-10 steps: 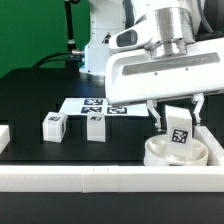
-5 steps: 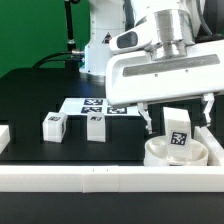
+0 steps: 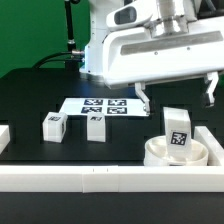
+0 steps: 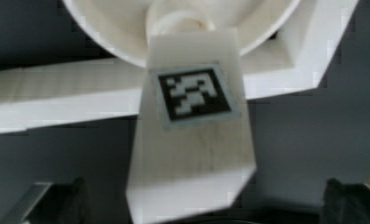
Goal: Assemble stool
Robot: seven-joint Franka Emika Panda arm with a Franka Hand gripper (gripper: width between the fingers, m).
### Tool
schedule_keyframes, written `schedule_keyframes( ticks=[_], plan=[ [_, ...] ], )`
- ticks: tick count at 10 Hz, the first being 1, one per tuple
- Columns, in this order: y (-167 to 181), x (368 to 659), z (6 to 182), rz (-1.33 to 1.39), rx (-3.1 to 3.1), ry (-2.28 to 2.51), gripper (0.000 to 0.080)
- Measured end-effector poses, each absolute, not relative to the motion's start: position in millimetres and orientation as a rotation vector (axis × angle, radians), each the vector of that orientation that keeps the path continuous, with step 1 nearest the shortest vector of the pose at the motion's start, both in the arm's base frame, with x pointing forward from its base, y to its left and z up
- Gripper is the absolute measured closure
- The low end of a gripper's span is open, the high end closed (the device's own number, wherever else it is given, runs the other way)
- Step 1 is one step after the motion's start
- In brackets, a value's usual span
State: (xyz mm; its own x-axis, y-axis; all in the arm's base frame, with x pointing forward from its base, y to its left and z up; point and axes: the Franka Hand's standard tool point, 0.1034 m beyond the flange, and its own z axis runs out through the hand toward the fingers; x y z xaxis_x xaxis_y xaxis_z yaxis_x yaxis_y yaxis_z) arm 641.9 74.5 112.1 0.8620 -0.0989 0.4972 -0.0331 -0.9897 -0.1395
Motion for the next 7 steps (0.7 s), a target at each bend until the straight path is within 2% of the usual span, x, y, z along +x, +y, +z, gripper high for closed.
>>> schedule_keyframes(
  ticks=[3, 7],
  plan=[
    [74, 641, 108.3, -0.783, -2.911, 0.104, 0.0151],
    [65, 638, 99.0, -0.529, -2.974, -0.023, 0.0151]
  ],
)
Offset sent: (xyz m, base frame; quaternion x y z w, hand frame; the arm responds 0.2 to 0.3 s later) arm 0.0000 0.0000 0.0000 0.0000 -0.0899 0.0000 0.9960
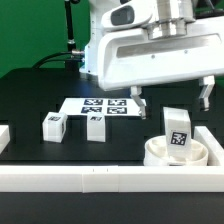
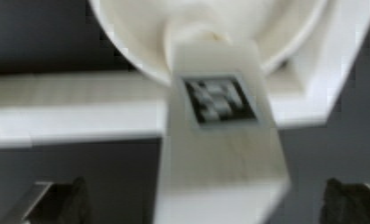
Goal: Assemble stool
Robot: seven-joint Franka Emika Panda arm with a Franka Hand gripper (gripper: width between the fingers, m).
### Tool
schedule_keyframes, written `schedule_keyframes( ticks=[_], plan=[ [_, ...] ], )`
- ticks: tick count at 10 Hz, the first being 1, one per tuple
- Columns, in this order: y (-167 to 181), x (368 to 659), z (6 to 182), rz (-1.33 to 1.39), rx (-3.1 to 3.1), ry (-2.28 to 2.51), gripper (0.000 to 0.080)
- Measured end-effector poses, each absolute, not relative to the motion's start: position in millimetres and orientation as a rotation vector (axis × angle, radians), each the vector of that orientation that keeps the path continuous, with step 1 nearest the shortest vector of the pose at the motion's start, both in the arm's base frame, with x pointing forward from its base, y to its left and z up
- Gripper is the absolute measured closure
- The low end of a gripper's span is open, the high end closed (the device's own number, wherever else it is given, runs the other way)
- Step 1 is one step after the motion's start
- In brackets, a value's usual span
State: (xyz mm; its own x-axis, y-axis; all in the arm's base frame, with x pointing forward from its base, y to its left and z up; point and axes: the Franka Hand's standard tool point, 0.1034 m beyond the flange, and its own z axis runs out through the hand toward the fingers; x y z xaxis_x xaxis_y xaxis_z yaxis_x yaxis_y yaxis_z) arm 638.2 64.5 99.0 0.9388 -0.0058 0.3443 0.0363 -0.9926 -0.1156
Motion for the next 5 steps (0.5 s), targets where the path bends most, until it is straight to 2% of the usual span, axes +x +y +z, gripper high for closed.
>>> schedule_keyframes(
  ticks=[5],
  plan=[
    [64.5, 638.2, 99.0, -0.529, -2.974, -0.023, 0.0151]
  ],
)
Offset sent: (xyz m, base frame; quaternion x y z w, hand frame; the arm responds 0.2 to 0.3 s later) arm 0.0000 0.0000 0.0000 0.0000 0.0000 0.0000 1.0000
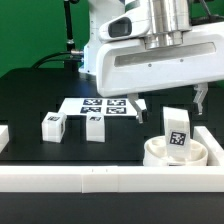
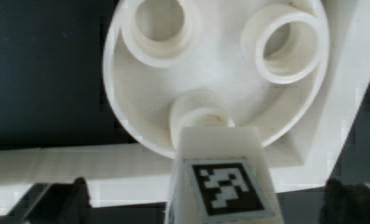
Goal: Assemble stool
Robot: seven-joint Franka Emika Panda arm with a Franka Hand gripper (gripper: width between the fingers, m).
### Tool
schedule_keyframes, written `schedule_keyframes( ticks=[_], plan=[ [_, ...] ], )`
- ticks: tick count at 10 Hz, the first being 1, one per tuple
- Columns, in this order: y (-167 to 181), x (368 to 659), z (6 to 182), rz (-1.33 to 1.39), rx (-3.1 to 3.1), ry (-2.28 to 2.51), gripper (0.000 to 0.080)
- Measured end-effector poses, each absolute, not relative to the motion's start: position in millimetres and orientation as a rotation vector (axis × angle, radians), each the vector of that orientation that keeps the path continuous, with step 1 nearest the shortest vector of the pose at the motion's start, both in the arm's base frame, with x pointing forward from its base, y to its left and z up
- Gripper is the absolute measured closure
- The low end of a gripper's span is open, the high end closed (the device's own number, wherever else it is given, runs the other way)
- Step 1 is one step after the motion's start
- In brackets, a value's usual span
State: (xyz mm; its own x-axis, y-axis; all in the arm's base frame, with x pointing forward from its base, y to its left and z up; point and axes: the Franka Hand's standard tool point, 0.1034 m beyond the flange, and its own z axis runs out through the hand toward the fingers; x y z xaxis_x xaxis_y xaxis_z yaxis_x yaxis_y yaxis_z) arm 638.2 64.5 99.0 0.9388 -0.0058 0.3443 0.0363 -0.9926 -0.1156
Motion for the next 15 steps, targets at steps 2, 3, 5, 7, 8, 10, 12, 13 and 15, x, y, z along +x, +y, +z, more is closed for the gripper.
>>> schedule_keyframes(
  ticks=[2, 3, 5, 7, 8, 10, 12, 13, 15],
  plan=[
    [65, 638, 99.0, -0.529, -2.974, -0.023, 0.0151],
    [65, 638, 99.0, -0.529, -2.974, -0.023, 0.0151],
    [65, 638, 99.0, -0.529, -2.974, -0.023, 0.0151],
    [66, 626, 92.4, -0.278, -2.989, -0.088, 0.0151],
    [66, 636, 97.8, -0.322, -2.993, -0.309, 0.0151],
    [64, 633, 93.2, -0.328, -2.972, -0.612, 0.0151],
    [60, 634, 91.5, -0.334, -2.899, -1.055, 0.0151],
    [59, 636, 91.9, -0.315, -2.841, -1.267, 0.0151],
    [66, 642, 94.0, -0.294, -2.733, -1.567, 0.0151]
  ],
)
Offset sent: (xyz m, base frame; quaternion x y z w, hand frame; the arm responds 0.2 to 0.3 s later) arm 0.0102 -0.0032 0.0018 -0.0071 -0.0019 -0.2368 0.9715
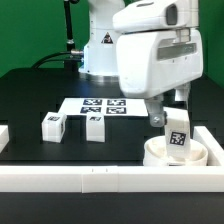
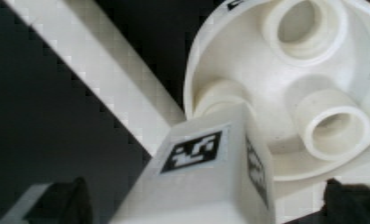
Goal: Assemble stool
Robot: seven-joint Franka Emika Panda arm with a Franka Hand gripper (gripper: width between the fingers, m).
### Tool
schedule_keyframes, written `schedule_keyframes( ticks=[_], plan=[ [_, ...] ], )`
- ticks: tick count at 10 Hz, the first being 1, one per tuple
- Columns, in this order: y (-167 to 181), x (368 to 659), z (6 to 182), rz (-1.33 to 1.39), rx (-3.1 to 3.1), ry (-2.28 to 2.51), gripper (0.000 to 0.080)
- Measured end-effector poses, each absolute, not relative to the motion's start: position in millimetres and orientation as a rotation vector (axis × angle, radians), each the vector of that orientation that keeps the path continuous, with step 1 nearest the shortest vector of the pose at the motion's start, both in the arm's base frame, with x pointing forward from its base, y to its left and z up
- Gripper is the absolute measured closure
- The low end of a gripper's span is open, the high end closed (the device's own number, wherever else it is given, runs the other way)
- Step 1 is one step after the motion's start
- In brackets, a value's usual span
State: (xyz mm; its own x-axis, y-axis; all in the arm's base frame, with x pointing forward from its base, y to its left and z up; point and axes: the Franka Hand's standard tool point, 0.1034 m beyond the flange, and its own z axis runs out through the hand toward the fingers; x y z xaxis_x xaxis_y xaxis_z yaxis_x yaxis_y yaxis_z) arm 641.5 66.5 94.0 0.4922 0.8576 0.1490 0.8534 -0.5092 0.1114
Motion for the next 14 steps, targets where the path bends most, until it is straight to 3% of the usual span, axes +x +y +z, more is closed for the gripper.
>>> schedule_keyframes(
  ticks=[3, 6, 7, 8, 9, 11, 14],
  plan=[
    [78.2, 646.6, 89.4, 0.218, 2.333, 1.986, 0.0151],
    [75.1, 645.8, 87.4, 0.207, 2.28, 2.039, 0.0177],
    [75.1, 645.8, 87.4, 0.207, 2.28, 2.039, 0.0355],
    [75.1, 645.9, 87.5, 0.207, 2.279, 2.039, 0.0355],
    [75.2, 646.0, 87.6, 0.209, 2.293, 2.025, 0.0442],
    [75.1, 646.0, 87.6, 0.212, 2.344, 1.971, 0.0442],
    [81.5, 645.2, 87.4, 0.26, 2.694, 1.514, 0.0442]
  ],
)
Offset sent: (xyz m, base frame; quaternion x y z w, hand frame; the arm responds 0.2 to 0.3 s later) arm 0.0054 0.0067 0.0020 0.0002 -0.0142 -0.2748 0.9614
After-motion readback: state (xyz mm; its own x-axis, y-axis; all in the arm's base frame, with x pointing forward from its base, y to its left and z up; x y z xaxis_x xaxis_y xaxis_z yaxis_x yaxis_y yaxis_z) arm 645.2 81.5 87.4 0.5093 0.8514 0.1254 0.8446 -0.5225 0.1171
